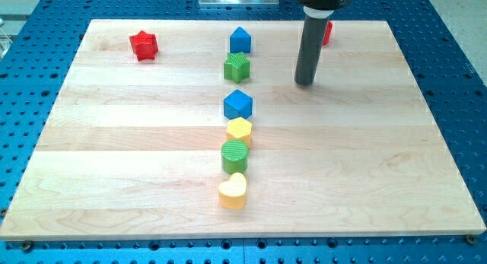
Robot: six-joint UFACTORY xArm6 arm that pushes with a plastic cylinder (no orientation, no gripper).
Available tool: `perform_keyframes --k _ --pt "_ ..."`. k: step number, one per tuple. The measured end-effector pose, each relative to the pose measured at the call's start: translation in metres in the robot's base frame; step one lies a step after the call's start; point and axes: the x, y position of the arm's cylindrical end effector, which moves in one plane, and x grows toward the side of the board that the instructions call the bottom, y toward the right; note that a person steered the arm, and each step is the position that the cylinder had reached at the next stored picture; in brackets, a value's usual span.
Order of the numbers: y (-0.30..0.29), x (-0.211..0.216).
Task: Move your hand diagonally bottom right to the yellow heart
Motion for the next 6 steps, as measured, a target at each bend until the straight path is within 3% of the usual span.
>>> perform_keyframes --k 3,6 --pt "0.005 0.015" --pt "0.013 0.231"
